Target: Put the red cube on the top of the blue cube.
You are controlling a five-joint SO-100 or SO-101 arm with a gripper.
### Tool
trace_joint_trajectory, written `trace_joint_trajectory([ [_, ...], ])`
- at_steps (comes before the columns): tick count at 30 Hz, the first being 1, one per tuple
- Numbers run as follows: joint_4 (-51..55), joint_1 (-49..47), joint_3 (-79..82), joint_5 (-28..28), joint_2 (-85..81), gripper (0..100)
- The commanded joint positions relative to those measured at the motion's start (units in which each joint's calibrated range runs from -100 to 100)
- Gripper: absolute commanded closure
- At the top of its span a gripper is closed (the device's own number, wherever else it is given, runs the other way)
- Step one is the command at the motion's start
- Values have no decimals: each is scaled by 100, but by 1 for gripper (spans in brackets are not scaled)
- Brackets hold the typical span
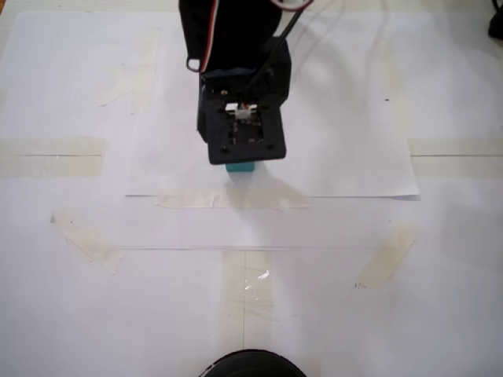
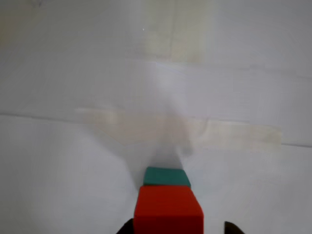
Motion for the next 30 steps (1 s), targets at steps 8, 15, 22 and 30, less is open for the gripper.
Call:
trace_joint_trajectory([
  [8,115,-195,-351,-166,-507,59],
  [15,115,-308,-315,-317,-567,59],
  [22,213,-301,-315,-327,-748,57],
  [30,686,-399,-315,-449,-2147,58],
])
